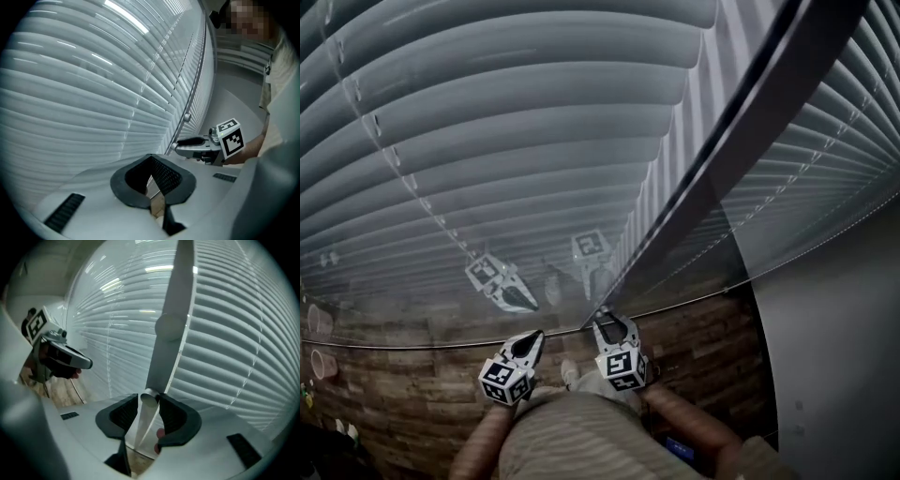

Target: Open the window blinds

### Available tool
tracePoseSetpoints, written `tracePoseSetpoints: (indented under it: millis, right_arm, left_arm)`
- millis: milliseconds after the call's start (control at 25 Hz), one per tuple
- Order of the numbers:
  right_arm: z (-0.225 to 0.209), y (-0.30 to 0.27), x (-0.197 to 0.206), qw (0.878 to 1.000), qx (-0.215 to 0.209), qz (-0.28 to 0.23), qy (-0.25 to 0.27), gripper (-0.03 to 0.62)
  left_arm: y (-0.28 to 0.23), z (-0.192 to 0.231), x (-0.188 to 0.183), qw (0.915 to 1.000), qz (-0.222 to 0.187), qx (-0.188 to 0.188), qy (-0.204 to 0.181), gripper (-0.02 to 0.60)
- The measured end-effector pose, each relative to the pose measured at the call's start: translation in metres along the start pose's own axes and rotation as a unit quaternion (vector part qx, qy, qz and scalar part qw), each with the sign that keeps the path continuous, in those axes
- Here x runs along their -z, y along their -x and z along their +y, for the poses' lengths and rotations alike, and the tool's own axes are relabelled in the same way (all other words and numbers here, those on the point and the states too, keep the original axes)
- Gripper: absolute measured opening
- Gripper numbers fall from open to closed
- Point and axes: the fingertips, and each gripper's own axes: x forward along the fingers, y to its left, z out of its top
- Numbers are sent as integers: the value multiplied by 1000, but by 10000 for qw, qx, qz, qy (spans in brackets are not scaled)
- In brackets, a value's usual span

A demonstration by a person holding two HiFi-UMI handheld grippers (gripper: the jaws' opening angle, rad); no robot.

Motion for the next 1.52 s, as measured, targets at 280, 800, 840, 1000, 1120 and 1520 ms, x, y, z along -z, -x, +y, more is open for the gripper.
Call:
tracePoseSetpoints:
  millis: [280,800,840,1000,1120,1520]
  right_arm:
    - [2,-5,29,9816,-1186,72,-1494,160]
    - [4,-10,27,9597,-1473,364,-2366,153]
    - [5,-10,29,9580,-1478,384,-2428,143]
    - [4,-11,34,9542,-1444,362,-2595,120]
    - [2,-14,32,9525,-1438,344,-2662,114]
    - [11,-21,23,9790,-852,472,-1792,80]
  left_arm:
    - [-3,6,11,9997,-218,-120,-59,12]
    - [2,0,-3,9994,-314,-131,45,12]
    - [2,-1,0,9995,-284,-121,58,12]
    - [3,-4,8,9998,-189,-107,29,12]
    - [2,-3,7,9997,-184,-121,53,12]
    - [-7,7,9,9998,-134,8,124,12]
